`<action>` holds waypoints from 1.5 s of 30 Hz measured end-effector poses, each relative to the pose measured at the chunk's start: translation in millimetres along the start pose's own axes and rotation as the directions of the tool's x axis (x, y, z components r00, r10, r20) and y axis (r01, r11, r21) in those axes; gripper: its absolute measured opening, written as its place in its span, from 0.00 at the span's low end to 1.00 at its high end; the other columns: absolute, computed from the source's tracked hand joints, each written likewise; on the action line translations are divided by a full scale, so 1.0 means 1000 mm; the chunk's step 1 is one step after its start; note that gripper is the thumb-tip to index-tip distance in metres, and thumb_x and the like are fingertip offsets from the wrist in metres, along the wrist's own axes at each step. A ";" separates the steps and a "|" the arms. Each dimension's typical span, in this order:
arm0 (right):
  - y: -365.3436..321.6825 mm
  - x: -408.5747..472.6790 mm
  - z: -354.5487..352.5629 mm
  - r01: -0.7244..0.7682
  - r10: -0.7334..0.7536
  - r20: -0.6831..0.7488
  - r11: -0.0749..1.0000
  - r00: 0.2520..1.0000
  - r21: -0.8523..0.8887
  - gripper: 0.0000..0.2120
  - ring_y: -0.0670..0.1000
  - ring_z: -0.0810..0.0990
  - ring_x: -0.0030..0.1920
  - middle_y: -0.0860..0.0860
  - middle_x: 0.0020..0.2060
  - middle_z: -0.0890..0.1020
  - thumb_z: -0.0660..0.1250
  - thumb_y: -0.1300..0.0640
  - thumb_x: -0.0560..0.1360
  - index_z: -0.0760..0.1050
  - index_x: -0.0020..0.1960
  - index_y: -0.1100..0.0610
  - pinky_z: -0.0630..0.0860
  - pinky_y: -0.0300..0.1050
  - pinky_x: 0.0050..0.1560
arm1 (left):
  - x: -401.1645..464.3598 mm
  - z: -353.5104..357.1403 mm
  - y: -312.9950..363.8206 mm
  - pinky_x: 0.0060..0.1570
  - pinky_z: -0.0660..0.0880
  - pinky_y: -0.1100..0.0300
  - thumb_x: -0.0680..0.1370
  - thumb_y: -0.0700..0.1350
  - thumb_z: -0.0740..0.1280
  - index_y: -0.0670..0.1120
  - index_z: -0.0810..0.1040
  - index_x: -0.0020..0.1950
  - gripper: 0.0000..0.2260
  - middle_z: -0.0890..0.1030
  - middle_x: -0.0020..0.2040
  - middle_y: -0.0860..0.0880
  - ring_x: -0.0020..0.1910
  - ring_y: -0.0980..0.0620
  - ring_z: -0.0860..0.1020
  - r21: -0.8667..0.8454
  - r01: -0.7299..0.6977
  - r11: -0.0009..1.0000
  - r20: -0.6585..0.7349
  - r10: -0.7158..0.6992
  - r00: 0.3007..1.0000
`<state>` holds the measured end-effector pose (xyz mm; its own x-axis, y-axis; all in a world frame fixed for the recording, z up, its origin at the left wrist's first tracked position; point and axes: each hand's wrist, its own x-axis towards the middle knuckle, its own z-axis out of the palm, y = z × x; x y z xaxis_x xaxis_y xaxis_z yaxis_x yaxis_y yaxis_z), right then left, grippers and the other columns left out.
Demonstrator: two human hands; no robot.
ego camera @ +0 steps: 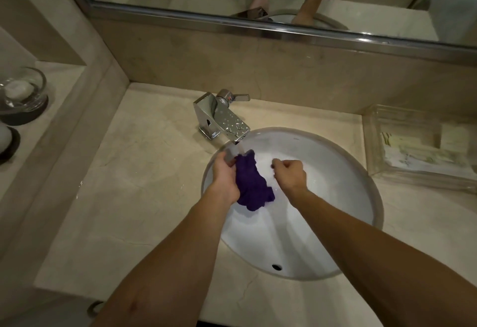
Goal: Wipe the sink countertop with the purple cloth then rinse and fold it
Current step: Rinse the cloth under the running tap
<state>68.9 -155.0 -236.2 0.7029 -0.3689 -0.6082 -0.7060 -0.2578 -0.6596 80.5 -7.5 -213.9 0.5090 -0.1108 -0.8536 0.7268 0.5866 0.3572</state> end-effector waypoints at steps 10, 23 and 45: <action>0.000 0.006 0.029 -0.415 0.283 0.340 0.803 0.897 0.428 0.24 0.58 0.84 0.46 0.58 0.51 0.86 0.63 0.47 0.78 0.78 0.66 0.61 0.81 0.49 0.45 | -0.007 0.003 -0.001 0.61 0.73 0.49 0.82 0.61 0.52 0.45 0.76 0.62 0.24 0.83 0.51 0.45 0.51 0.44 0.80 0.473 -0.012 0.881 0.087 -0.034 0.996; -0.031 -0.013 -0.015 -0.309 0.051 0.388 0.703 0.920 0.640 0.15 0.57 0.83 0.43 0.56 0.40 0.84 0.64 0.47 0.81 0.76 0.51 0.59 0.79 0.56 0.53 | 0.024 -0.044 -0.033 0.67 0.69 0.40 0.81 0.63 0.56 0.45 0.62 0.78 0.31 0.65 0.75 0.35 0.70 0.34 0.70 0.093 0.211 0.973 -0.182 -0.192 0.964; -0.007 -0.005 -0.069 -0.446 0.105 0.581 0.755 0.807 0.481 0.17 0.57 0.86 0.46 0.58 0.50 0.86 0.67 0.47 0.77 0.83 0.56 0.59 0.84 0.51 0.48 | 0.064 -0.027 -0.020 0.61 0.75 0.44 0.78 0.64 0.58 0.51 0.80 0.66 0.26 0.82 0.62 0.40 0.60 0.39 0.79 -0.345 0.109 0.932 0.181 -0.048 0.982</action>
<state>64.4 -213.6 -198.4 0.5429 0.1944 -0.8170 -0.8044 0.3998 -0.4394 86.1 -4.8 -285.7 0.5487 -0.2825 -0.7868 0.5742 0.8114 0.1092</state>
